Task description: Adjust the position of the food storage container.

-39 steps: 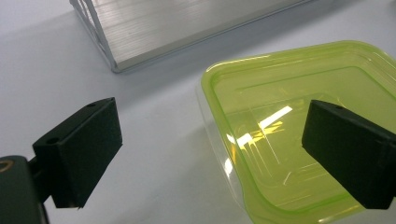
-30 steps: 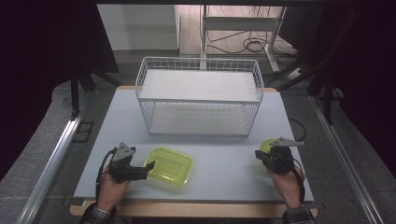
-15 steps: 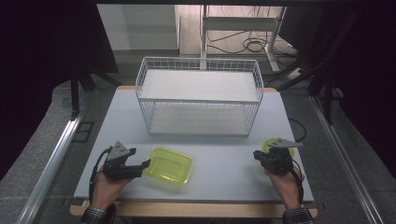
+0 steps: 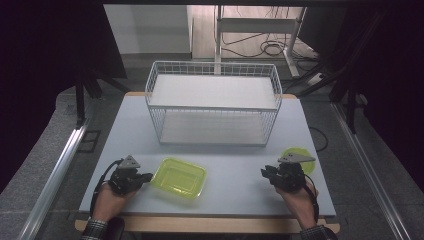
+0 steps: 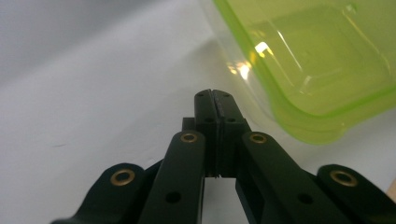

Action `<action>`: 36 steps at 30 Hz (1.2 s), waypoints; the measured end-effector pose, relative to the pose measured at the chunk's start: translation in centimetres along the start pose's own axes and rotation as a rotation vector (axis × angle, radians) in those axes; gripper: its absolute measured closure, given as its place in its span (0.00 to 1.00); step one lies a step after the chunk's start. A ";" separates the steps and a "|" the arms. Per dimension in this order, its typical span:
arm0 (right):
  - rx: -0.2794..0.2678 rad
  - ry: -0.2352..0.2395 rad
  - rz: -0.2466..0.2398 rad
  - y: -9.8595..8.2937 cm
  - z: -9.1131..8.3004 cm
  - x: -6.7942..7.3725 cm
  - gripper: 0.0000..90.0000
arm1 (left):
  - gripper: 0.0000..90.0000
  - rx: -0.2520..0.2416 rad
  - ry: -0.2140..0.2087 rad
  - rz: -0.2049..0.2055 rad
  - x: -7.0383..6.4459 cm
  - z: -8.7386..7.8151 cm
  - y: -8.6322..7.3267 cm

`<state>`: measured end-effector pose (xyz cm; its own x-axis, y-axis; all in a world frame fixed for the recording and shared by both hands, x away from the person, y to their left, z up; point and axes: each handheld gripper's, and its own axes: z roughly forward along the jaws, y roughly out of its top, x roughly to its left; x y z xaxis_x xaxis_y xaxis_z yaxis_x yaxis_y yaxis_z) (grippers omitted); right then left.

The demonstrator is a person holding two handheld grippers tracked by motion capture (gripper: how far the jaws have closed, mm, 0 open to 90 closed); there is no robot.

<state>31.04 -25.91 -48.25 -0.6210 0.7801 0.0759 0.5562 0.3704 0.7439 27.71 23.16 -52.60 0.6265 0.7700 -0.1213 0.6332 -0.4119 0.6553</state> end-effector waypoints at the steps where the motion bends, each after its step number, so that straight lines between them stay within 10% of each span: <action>1: 0.003 0.007 0.005 0.0 0.1 0.1 0.82 | 1.00 0.020 -0.013 0.024 -0.4 0.4 0.2; 15: 0.089 0.138 0.018 0.1 1.6 3.2 0.98 | 1.00 0.037 -0.149 0.066 -2.9 2.2 1.3; 36: 0.136 0.216 -0.033 0.1 3.5 5.6 0.97 | 1.00 0.025 -0.217 0.107 -5.7 3.9 2.9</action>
<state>29.60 -19.73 -50.08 -0.7351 0.6465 0.2040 0.5940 0.4693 0.6533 27.78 15.67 -52.92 0.7721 0.5994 -0.2112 0.5670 -0.4995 0.6550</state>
